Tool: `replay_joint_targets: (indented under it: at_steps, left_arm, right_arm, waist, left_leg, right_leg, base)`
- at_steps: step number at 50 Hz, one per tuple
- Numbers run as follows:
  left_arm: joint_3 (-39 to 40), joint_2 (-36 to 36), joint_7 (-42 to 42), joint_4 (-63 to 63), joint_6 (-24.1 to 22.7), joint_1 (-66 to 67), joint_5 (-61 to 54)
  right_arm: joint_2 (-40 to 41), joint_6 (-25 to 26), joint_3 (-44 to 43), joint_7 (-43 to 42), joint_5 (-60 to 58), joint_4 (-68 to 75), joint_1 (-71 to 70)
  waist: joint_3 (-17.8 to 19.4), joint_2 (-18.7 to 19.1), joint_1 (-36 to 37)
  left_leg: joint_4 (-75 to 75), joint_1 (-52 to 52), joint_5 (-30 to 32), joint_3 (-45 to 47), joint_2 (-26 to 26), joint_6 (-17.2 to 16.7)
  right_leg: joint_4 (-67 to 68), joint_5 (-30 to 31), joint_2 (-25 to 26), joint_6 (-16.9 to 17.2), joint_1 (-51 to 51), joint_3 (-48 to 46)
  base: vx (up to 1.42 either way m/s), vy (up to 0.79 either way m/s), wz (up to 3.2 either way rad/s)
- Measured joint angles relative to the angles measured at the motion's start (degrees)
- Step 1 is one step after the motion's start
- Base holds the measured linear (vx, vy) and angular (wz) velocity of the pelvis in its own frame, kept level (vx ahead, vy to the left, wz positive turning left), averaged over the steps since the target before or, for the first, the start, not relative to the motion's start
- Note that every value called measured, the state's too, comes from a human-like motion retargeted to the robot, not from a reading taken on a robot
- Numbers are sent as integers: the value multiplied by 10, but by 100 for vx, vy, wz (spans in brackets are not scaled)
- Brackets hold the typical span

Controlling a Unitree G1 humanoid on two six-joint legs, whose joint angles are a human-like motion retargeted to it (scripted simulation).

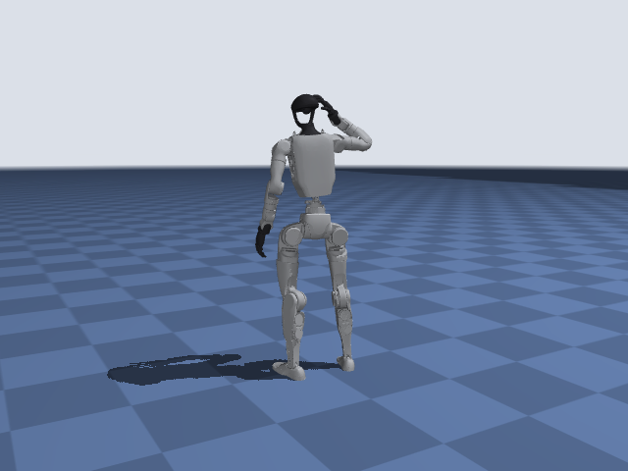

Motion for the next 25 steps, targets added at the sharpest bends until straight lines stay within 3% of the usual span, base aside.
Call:
replay_joint_targets:
  at_steps: [25]
  left_arm:
    - [-1, 3, -1, 2, -2, 0, 0]
  right_arm:
    - [6, -1, -19, -7, -5, 2, 11]
  waist:
    - [2, 5, 1]
  left_leg:
    - [0, -3, 3, 1, 2, -1]
  right_leg:
    - [-2, 3, 2, 0, -3, 0]
  base:
    - [0, 0, 0]
